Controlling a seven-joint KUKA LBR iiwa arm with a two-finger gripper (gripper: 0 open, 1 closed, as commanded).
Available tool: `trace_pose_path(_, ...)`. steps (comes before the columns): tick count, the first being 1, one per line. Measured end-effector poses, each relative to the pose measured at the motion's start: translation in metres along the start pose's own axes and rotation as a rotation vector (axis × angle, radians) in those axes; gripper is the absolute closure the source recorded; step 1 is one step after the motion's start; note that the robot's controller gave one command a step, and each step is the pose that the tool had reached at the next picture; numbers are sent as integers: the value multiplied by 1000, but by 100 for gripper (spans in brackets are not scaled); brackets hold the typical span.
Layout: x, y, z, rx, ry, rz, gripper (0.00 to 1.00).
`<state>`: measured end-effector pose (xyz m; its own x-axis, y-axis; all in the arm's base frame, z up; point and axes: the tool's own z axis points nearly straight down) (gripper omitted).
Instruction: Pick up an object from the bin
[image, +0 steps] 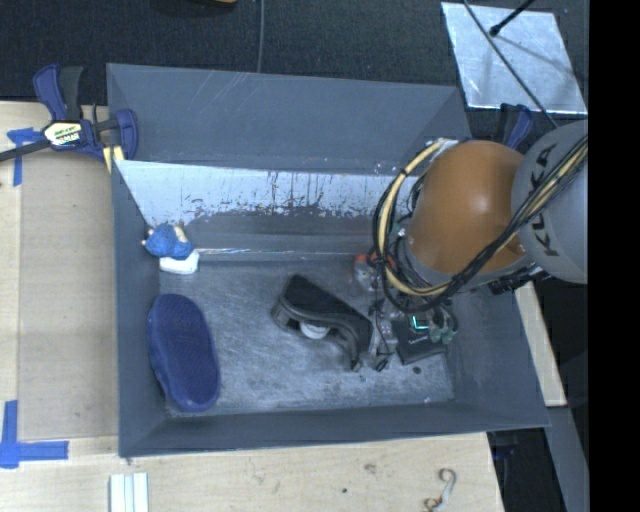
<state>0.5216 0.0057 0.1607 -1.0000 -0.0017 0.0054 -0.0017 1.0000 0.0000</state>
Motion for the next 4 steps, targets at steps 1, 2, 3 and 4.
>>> trace_pose_path(1,-2,0,-4,0,-9,0,100)
trace_pose_path(2,-2,0,-4,0,-9,1,0)
trace_pose_path(3,-24,6,90,0,-2,221,0)
trace_pose_path(4,-26,6,87,-1,-8,219,100)
